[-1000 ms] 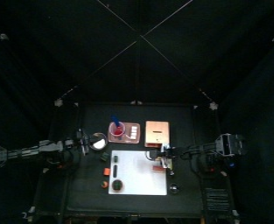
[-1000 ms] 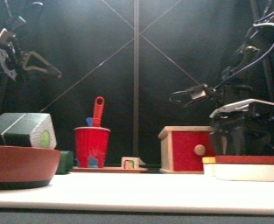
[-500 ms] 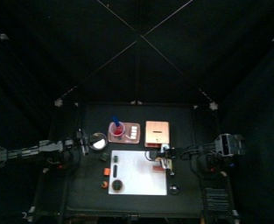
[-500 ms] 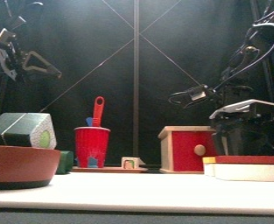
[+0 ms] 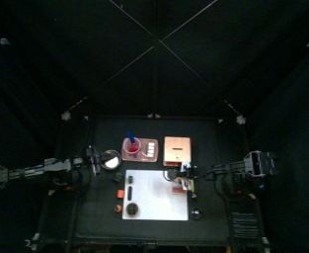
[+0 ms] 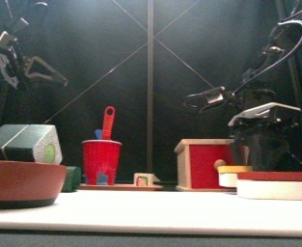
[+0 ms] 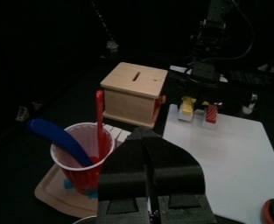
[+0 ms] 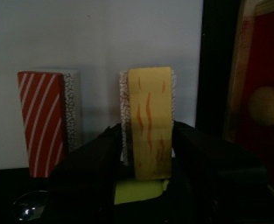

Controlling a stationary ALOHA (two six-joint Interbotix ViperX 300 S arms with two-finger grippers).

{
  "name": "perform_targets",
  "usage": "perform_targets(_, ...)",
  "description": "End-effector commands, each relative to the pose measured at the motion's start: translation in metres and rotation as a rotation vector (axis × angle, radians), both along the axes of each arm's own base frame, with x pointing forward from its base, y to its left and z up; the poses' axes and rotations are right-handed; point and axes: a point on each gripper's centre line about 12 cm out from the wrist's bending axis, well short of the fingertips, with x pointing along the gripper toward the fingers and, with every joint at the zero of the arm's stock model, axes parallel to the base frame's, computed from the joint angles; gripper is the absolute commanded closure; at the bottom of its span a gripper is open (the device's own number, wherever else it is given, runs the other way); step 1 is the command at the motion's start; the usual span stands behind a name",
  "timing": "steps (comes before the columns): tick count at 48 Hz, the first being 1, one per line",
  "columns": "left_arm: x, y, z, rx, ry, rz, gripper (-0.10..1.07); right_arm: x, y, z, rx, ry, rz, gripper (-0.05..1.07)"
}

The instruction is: Place the egg into the metal bowl

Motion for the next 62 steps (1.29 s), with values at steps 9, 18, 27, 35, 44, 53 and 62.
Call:
perform_targets(9, 0.002, 0.0, 0.007, 0.007, -0.019, -0.002, 0.97, 0.006, 0.0, 0.02, -0.002, -0.055, -0.003, 0.35)
perform_targets(18, 0.003, 0.001, 0.007, 0.006, -0.02, -0.001, 0.98, 0.011, 0.003, 0.035, -0.006, -0.075, 0.006, 0.35)
perform_targets(27, 0.003, 0.001, 0.008, 0.007, -0.023, -0.001, 0.97, 0.023, 0.014, 0.058, -0.005, -0.105, 0.036, 0.35)
perform_targets(35, 0.003, 0.001, 0.008, 0.01, -0.023, -0.001, 0.97, 0.046, 0.024, 0.087, -0.003, -0.162, 0.059, 0.35)
perform_targets(44, 0.0, 0.007, 0.005, 0.011, -0.009, 0.032, 0.97, 0.082, 0.023, 0.121, -0.011, -0.264, 0.064, 0.35)
perform_targets(53, -0.006, 0.021, 0.004, 0.029, 0.006, 0.113, 0.97, 0.129, 0.02, 0.147, -0.019, -0.349, 0.065, 0.35)
perform_targets(62, -0.022, 0.05, 0.004, 0.024, 0.005, 0.29, 0.98, 0.182, 0.0, 0.148, -0.042, -0.364, 0.035, 0.35)
